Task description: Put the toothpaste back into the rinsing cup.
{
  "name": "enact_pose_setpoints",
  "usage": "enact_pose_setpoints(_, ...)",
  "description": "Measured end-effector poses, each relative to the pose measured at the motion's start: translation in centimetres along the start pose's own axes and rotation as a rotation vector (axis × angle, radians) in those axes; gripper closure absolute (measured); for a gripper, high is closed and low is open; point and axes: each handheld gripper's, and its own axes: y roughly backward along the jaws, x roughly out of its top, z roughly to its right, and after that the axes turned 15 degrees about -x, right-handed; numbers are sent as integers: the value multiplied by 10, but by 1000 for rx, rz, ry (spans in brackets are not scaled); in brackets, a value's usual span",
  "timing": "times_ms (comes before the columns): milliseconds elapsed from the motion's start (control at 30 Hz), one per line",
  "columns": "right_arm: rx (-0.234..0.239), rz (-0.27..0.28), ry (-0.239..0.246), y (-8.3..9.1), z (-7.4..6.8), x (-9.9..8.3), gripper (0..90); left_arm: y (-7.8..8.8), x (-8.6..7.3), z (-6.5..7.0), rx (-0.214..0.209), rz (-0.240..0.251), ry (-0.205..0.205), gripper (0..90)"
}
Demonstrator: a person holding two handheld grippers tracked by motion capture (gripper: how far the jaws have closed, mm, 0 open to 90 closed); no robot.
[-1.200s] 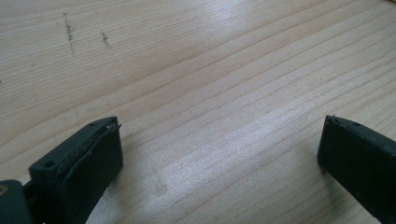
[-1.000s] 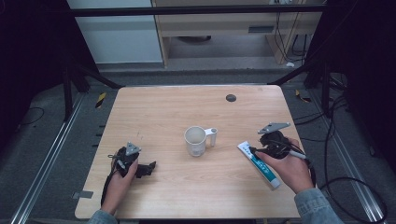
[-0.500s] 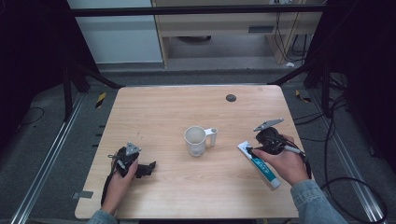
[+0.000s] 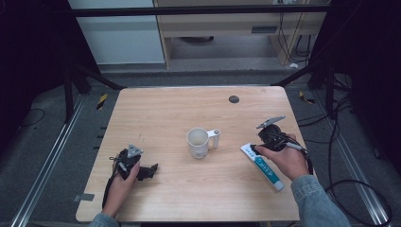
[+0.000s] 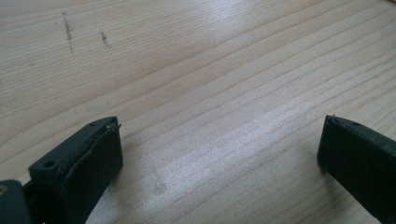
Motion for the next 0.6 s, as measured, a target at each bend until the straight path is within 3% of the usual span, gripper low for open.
enact_pose_setpoints(300,11,-31,2,-4,3,-1,437,0,0,0,0,0,0,0)
enact_pose_setpoints(600,18,-53,4,-12,2,-4,350,0,0,0,0,0,1,0)
